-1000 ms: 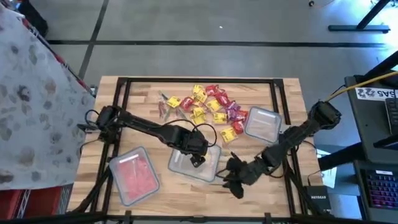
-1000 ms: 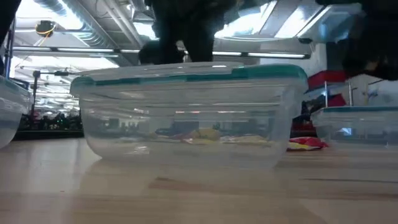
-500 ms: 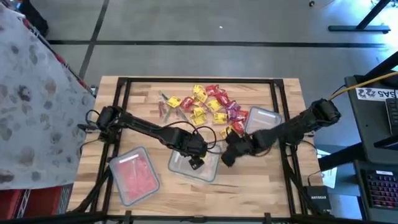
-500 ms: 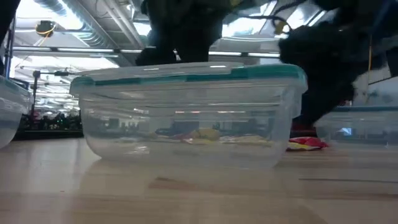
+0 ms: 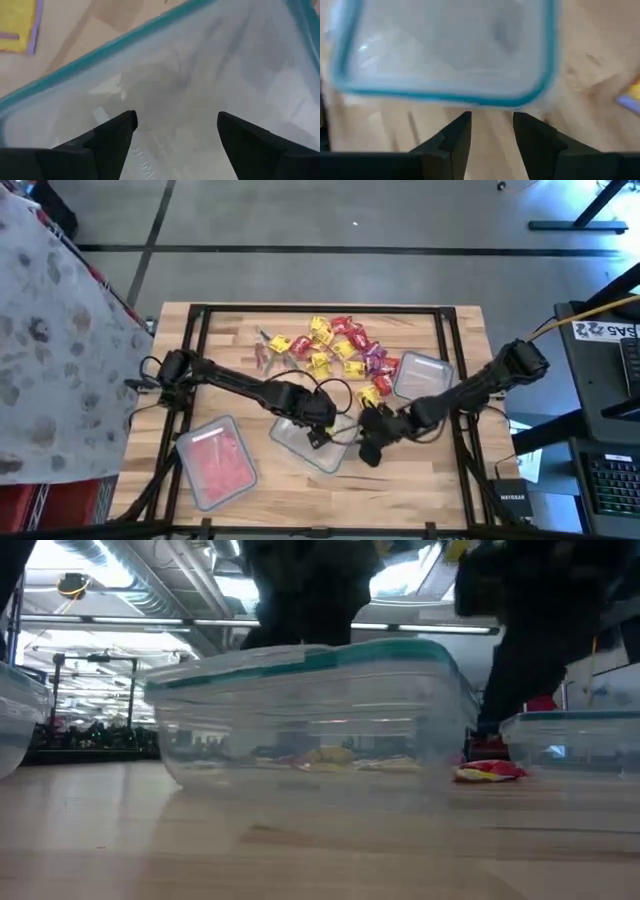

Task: Sort candy
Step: Open the rectangular transparent bin

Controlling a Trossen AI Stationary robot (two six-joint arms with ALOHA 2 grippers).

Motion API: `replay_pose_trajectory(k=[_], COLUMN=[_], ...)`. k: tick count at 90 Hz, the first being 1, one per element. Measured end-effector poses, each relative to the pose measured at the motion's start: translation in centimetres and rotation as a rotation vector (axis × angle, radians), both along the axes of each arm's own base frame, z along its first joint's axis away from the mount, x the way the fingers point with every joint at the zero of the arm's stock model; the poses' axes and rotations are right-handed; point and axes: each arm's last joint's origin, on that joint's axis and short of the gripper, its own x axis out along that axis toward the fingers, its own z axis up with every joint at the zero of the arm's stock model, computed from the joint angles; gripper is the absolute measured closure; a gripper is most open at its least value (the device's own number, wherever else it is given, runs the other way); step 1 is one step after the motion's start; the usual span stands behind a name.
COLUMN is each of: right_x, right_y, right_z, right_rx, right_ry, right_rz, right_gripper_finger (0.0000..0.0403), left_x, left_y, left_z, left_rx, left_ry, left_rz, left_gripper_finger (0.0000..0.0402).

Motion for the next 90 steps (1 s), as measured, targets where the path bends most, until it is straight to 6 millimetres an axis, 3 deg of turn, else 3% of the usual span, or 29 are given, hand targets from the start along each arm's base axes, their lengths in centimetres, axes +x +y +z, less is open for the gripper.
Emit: replay_pose_trajectory(k=[20,33,51,65,90], right_x=[-2.8,-4.2,-3.4,-2.6,-1.4], right_y=[3.1,3.4,1.4,-0.1,0.0], right_z=[-1.8,-3.2,-4.0,-4.5,-5.4], right_rx=[0.009,0.020,0.008,0.003,0.021], right_ry=[-0.091,-0.147,-0.174,-0.219,-0.289], right_rz=[0.023,0.002,0.011,0.051,0.094], right_gripper_finger=[0.0269,0.0269,0.0267,0.0238,0.0194], left_x=[0.7,1.2,1.6,2.2,2.5], left_y=[0.1,-0.3,-0.6,-1.0,-1.0], left_z=[1.8,2.5,0.6,-1.3,-2.7], left_rx=[-0.004,-0.016,-0.049,-0.028,0.000], left_ry=[-0.021,-0.076,-0.031,0.010,0.046], left_rz=[-0.035,-0.062,-0.075,-0.123,-0.146], left_gripper_finger=[0.0128,0.0128,0.0128,0.0128,0.0128])
